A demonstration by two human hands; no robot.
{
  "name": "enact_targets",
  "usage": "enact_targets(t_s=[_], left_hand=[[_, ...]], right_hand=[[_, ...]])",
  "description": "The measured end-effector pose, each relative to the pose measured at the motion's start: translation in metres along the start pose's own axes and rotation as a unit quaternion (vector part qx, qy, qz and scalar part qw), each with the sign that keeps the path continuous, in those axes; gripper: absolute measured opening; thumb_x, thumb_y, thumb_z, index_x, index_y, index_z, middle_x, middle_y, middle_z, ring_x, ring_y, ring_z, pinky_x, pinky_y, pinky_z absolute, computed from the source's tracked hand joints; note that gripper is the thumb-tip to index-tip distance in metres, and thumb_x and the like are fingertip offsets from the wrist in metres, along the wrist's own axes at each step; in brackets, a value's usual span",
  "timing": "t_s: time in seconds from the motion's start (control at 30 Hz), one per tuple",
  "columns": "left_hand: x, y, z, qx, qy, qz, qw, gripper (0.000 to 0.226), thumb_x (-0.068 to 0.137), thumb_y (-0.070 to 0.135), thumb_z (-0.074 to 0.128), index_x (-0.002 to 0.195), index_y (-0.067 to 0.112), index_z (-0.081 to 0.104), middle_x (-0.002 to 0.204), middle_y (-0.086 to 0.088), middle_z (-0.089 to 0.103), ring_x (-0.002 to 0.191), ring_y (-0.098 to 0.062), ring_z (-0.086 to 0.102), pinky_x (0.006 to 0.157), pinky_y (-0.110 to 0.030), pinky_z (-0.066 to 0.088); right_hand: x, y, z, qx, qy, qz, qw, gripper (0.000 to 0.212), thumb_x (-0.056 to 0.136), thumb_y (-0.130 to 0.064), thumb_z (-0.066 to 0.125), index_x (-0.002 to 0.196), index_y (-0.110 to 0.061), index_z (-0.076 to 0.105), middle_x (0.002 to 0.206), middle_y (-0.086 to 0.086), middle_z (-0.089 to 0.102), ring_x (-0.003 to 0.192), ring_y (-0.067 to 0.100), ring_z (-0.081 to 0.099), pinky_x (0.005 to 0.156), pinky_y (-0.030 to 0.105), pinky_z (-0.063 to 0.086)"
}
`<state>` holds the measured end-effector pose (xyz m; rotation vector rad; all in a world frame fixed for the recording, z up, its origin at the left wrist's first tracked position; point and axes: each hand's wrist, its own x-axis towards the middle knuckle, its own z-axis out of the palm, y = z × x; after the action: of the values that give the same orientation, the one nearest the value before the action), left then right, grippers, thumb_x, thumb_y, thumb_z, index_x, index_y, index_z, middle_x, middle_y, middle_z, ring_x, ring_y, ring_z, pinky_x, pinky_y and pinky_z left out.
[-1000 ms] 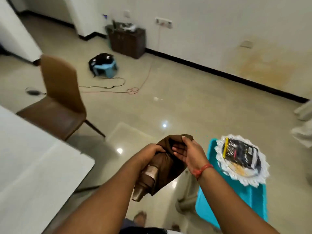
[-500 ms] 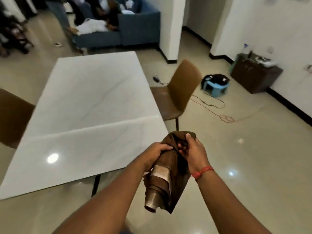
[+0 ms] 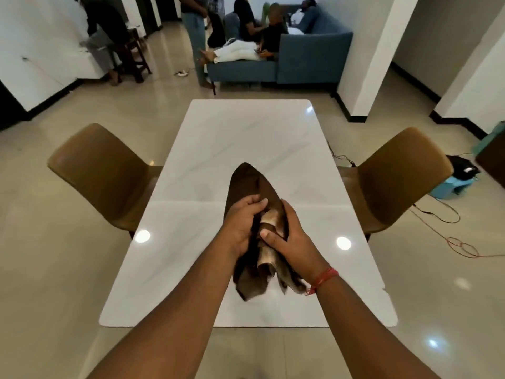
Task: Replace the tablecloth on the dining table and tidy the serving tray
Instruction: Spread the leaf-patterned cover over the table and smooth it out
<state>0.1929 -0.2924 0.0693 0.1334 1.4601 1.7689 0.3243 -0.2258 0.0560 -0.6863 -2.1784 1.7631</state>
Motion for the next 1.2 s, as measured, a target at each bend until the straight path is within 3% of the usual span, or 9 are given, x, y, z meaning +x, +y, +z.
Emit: enact_targets(t_s=[0.1, 0.23, 0.43, 0.5, 0.6, 0.67, 0.87, 1.1, 1.2], left_hand=[[0.011, -0.003, -0.015, -0.027, -0.034, 0.001, 0.999, 0.026, 0.095, -0.001, 0.056, 0.119, 0.009, 0.063, 0.101, -0.010, 0.071, 0.087, -0.015, 0.070, 0.072, -0.023, 0.057], [0.028, -0.010, -0.037, 0.119, -0.098, 0.033, 0.987, 0.038, 0.097, -0.002, 0.053, 0.132, 0.013, 0.058, 0.122, 0.000, 0.067, 0.113, -0.008, 0.064, 0.092, -0.021, 0.052], [0.039, -0.018, -0.063, 0.429, -0.066, 0.061, 0.899, 0.059, 0.085, 0.050, 0.069, 0.138, 0.036, 0.047, 0.130, 0.016, 0.052, 0.115, -0.002, 0.055, 0.097, -0.025, 0.043], [0.046, -0.017, -0.064, 0.480, -0.026, 0.083, 0.873, 0.054, 0.083, 0.058, 0.064, 0.131, 0.036, 0.052, 0.122, 0.015, 0.054, 0.110, -0.006, 0.056, 0.093, -0.028, 0.045], [0.061, -0.011, -0.058, 0.519, 0.025, 0.104, 0.848, 0.011, 0.094, 0.044, 0.059, 0.092, 0.033, 0.059, 0.089, 0.013, 0.060, 0.086, -0.011, 0.060, 0.072, -0.026, 0.046], [0.067, -0.007, -0.050, 0.524, 0.062, 0.105, 0.843, 0.022, 0.099, 0.038, 0.053, 0.079, 0.029, 0.054, 0.078, 0.008, 0.061, 0.076, -0.015, 0.060, 0.069, -0.033, 0.048], [0.086, 0.007, -0.036, 0.348, 0.137, 0.068, 0.925, 0.040, 0.102, 0.044, 0.041, 0.090, 0.016, 0.067, 0.089, -0.006, 0.070, 0.088, -0.026, 0.066, 0.084, -0.046, 0.051], [0.120, 0.035, -0.055, 0.187, 0.009, -0.015, 0.982, 0.036, 0.099, 0.045, 0.053, 0.090, 0.018, 0.075, 0.094, -0.011, 0.075, 0.091, -0.029, 0.071, 0.092, -0.045, 0.053], [0.117, 0.036, -0.049, 0.172, 0.013, -0.027, 0.985, 0.035, 0.100, 0.042, 0.053, 0.097, 0.012, 0.072, 0.077, 0.006, 0.074, 0.082, -0.019, 0.070, 0.082, -0.035, 0.056]], right_hand=[[0.030, 0.006, 0.011, -0.038, 0.074, 0.016, 0.996, 0.066, 0.091, -0.029, 0.068, 0.148, -0.031, 0.034, 0.128, -0.017, 0.053, 0.113, 0.002, 0.054, 0.100, 0.023, 0.044], [0.064, 0.024, 0.016, 0.012, 0.132, 0.048, 0.990, 0.025, 0.097, -0.026, 0.058, 0.120, -0.032, 0.063, 0.112, -0.012, 0.068, 0.103, 0.005, 0.064, 0.101, 0.038, 0.050], [0.106, 0.033, 0.010, 0.207, 0.167, 0.094, 0.959, 0.020, 0.098, -0.025, 0.055, 0.098, -0.019, 0.074, 0.095, 0.006, 0.075, 0.091, 0.024, 0.070, 0.084, 0.034, 0.056], [0.124, 0.031, -0.001, 0.245, 0.184, 0.098, 0.947, 0.021, 0.099, -0.016, 0.053, 0.092, -0.017, 0.073, 0.089, 0.006, 0.073, 0.086, 0.024, 0.068, 0.079, 0.029, 0.055], [0.147, 0.039, -0.019, 0.311, 0.181, 0.134, 0.923, 0.030, 0.099, -0.009, 0.049, 0.082, -0.016, 0.073, 0.080, 0.008, 0.070, 0.082, 0.028, 0.063, 0.082, 0.039, 0.052], [0.157, 0.050, -0.028, 0.303, 0.166, 0.163, 0.924, 0.027, 0.097, -0.008, 0.049, 0.084, -0.012, 0.072, 0.083, 0.012, 0.069, 0.087, 0.031, 0.062, 0.082, 0.041, 0.051], [0.159, 0.055, -0.037, 0.034, 0.188, 0.114, 0.975, 0.036, 0.098, -0.017, 0.049, 0.132, -0.025, 0.054, 0.135, -0.005, 0.055, 0.124, 0.013, 0.050, 0.110, 0.033, 0.041], [0.152, 0.055, 0.017, -0.179, 0.146, -0.135, 0.964, 0.029, 0.092, -0.027, 0.058, 0.121, -0.021, 0.057, 0.122, -0.007, 0.052, 0.117, 0.010, 0.048, 0.101, 0.027, 0.044], [0.144, 0.046, 0.013, -0.215, 0.175, -0.186, 0.943, 0.034, 0.091, -0.040, 0.058, 0.118, -0.018, 0.057, 0.117, -0.003, 0.050, 0.111, 0.011, 0.046, 0.096, 0.019, 0.039]])
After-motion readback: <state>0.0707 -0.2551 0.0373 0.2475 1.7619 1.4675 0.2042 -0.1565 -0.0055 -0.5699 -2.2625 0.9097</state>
